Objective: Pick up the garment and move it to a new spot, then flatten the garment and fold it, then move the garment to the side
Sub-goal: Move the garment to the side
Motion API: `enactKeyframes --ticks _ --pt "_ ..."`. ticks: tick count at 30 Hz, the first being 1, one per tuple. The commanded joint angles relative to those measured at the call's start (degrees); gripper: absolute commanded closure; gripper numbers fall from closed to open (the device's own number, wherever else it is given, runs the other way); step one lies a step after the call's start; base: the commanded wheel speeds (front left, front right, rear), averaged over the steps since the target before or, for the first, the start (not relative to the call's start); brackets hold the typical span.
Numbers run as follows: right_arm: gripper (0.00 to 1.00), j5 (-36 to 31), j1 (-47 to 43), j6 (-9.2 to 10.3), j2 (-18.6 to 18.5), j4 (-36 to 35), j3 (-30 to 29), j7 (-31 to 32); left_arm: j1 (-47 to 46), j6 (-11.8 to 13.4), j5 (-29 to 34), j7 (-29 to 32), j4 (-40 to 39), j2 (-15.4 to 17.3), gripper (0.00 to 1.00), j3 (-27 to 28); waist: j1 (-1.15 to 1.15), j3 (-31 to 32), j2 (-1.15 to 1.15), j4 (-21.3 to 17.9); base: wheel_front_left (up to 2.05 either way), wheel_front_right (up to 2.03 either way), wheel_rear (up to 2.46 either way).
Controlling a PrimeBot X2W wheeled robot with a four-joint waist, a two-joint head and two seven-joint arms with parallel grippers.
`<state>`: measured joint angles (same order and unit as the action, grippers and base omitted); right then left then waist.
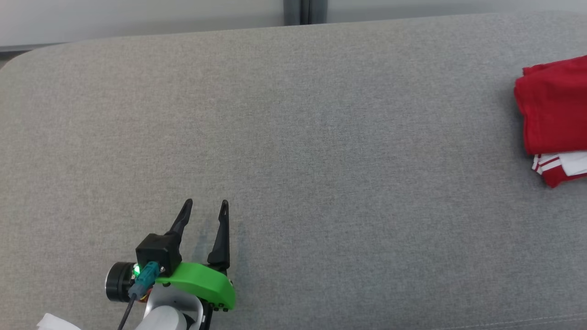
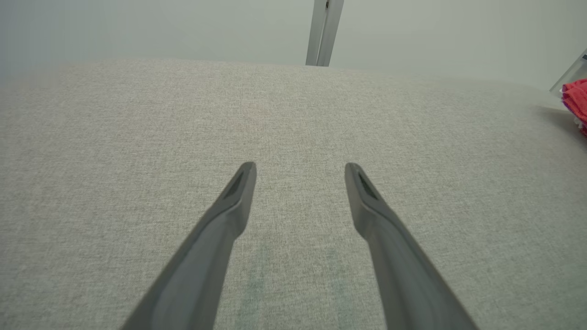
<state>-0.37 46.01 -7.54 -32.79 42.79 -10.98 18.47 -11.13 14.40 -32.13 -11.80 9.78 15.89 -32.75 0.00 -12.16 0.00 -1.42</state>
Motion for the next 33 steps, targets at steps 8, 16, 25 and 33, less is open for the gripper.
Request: enactKeyframes --ticks 8,16,25,33 --pt "0.00 -10.18 1.45 0.12 -0.17 2.75 -8.61 -6.94 -1.72 0.86 1.00 0.97 -1.72 1.33 0.00 -0.12 0.00 -4.33 0.00 1.96 0.00 0.00 0.00" --pt "0.00 -18.15 0.10 0.12 6.57 0.09 -15.14 -13.75 -1.57 1.51 0.74 1.38 -2.22 2.01 0.00 0.16 0.00 -3.95 0.00 0.67 0.00 0.00 0.00" --pt "0.00 -14.88 2.95 0.12 11.43 -0.33 -9.49 -17.87 -2.52 1.15 -0.54 0.47 -1.36 1.56 0.00 1.01 0.00 0.06 0.00 -0.89 0.00 0.00 0.00" --pt "0.00 -8.43 2.28 0.12 15.89 2.78 -0.55 -24.02 -3.12 0.29 -2.80 -1.83 2.95 0.12 0.00 3.98 0.00 6.15 0.00 -1.36 0.00 0.00 0.00"
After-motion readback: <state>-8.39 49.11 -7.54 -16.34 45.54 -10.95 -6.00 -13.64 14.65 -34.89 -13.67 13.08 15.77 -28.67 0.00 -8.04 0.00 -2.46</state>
